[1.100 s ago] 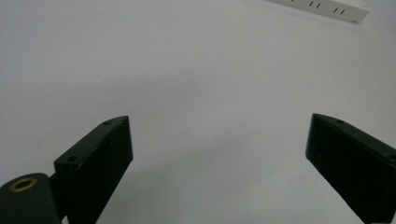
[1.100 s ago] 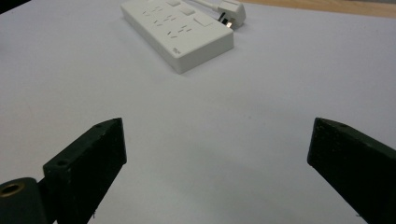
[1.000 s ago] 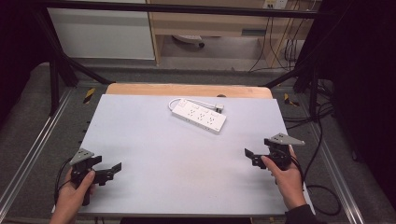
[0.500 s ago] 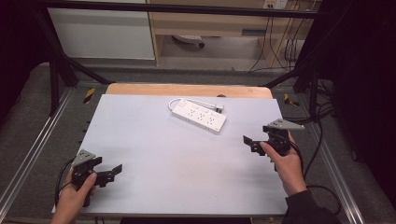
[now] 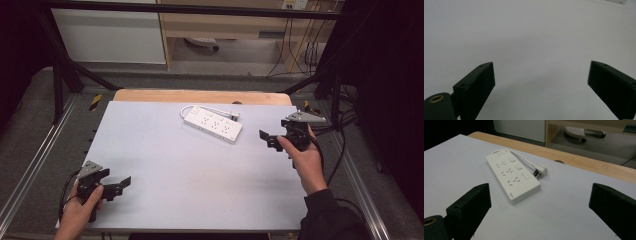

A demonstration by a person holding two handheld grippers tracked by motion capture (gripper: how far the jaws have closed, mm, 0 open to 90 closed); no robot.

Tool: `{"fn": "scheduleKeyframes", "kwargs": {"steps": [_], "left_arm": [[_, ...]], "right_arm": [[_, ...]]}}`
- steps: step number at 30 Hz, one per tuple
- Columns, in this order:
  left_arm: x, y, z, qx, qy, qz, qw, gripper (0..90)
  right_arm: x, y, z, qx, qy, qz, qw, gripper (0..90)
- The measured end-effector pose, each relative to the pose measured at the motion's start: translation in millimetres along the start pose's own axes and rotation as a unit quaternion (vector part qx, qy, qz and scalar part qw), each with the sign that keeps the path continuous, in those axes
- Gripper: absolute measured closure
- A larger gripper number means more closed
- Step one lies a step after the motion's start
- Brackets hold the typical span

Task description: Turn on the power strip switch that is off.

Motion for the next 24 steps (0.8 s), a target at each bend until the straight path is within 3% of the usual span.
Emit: {"fn": "scheduleKeyframes", "kwargs": {"steps": [9,24], "left_arm": [[-0.5,0.1,1.2,0.004,0.000,-0.001,1.0000,7.3],[-0.7,0.1,1.5,0.002,0.003,-0.003,1.0000,7.3]], "right_arm": [[-11.9,-6.0,-20.3,-0.017,-0.003,0.008,0.9998,4.5],[-26.7,-7.1,-35.8,-0.026,-0.010,0.002,0.9996,4.2]]}}
Point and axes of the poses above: each handheld gripper's, and its own axes: x roughly backward along the jaws, z roughly out of its underside, y roughly to its left, the point moved 1 cm from there along -x, roughly forward along the jaws, and after that the axes turned 9 degrees about -x, right-handed, at the moved point
